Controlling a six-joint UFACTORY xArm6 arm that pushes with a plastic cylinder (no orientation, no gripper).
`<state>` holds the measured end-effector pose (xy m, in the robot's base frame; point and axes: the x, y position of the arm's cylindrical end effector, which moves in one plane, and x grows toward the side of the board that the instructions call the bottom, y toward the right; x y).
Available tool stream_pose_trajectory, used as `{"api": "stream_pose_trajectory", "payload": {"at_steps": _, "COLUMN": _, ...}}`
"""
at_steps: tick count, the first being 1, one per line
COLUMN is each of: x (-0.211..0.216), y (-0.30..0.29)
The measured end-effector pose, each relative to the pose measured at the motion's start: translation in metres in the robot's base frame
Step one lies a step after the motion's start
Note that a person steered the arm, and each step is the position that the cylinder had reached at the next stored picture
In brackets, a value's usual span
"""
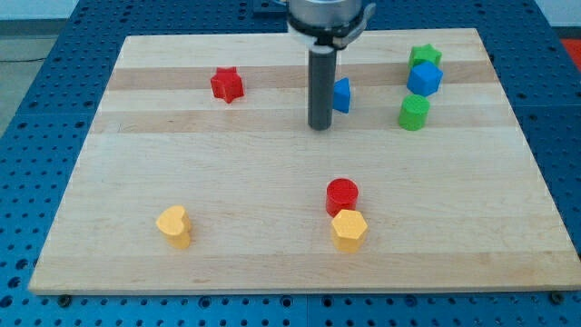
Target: Push the blue triangle into the blue cube
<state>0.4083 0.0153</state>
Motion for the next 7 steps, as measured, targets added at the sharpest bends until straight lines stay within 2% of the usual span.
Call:
{"api": "stream_pose_trajectory", "payload": {"at_steps": 1, "x": 0.0, "y": -0.038}}
{"api": "stream_pose_trajectory", "payload": {"at_steps": 2, "x": -0.025, "y": -0.043}}
{"api": "stream_pose_trajectory", "payload": {"at_steps": 4, "x": -0.056, "y": 0.014}}
{"api": "stream_pose_trajectory", "payload": {"at_steps": 6, "x": -0.06, "y": 0.026}}
{"api": "stream_pose_trajectory", "payload": {"at_steps": 7, "x": -0.064, "y": 0.051}}
